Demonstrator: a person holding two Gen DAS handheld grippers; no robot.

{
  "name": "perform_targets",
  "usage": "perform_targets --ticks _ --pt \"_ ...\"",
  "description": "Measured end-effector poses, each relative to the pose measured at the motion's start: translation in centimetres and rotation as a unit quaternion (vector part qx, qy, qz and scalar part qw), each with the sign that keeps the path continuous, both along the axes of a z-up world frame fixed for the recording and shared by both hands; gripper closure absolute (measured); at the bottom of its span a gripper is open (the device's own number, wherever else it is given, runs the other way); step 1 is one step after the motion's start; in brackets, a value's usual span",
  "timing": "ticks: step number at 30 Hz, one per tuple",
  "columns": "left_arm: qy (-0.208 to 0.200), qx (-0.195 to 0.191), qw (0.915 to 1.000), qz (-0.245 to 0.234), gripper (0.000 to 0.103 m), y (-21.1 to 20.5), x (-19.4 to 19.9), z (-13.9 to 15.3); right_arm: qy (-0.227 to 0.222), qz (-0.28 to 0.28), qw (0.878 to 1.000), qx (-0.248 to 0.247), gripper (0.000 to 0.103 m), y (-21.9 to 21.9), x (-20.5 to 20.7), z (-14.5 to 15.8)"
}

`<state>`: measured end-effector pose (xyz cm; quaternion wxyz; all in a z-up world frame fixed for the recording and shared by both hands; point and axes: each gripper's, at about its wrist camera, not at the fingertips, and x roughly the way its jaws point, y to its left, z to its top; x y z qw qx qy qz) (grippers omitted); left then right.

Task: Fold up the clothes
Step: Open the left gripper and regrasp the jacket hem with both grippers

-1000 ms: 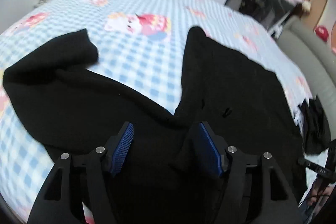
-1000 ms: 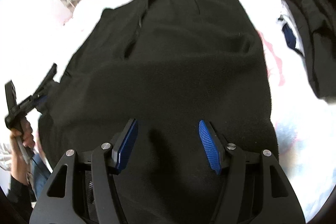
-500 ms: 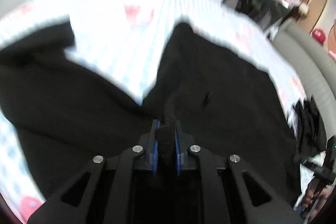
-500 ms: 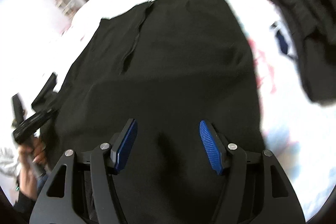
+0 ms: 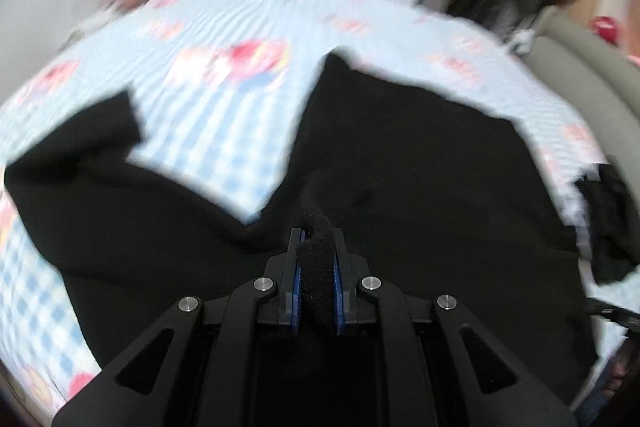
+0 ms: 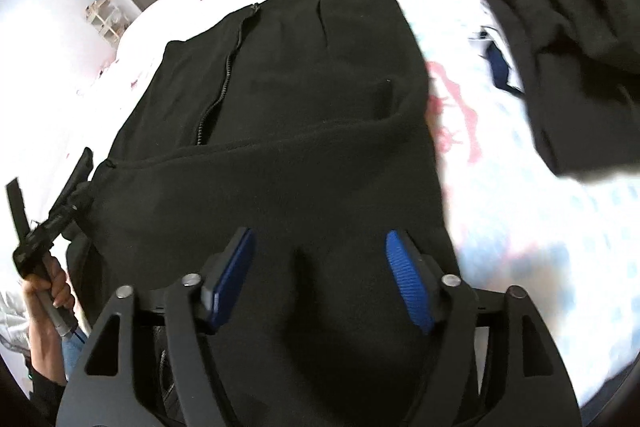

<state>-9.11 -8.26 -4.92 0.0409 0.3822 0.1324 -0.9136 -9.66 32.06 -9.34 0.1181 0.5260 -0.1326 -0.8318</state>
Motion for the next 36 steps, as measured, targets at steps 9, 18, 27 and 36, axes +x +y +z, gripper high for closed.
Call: perform_targets --ticks 9,18,27,36 --pt "-0.043 0.076 0.9729 -0.214 0.087 16.1 -1.8 -0.3 0.042 -0.002 0.999 -0.023 0.027 0.8 5.6 2.9" --pt "-0.047 0.111 0.9511 -0.284 0.045 19.4 0.1 -2.6 0.019 0.029 0.999 -0.025 0.027 2.2 7.6 1.8" --pt "0.006 0.161 0.9703 -0.18 0.046 9.5 0.2 -1.8 0.029 0.065 0.996 -0.049 0.027 -0.9 6.5 1.8" --pt "-0.041 0.174 0.976 -0.125 0.046 6.3 -1.4 -6.6 -0.007 0.098 0.989 -0.107 0.027 -4.7 2.8 -0.4"
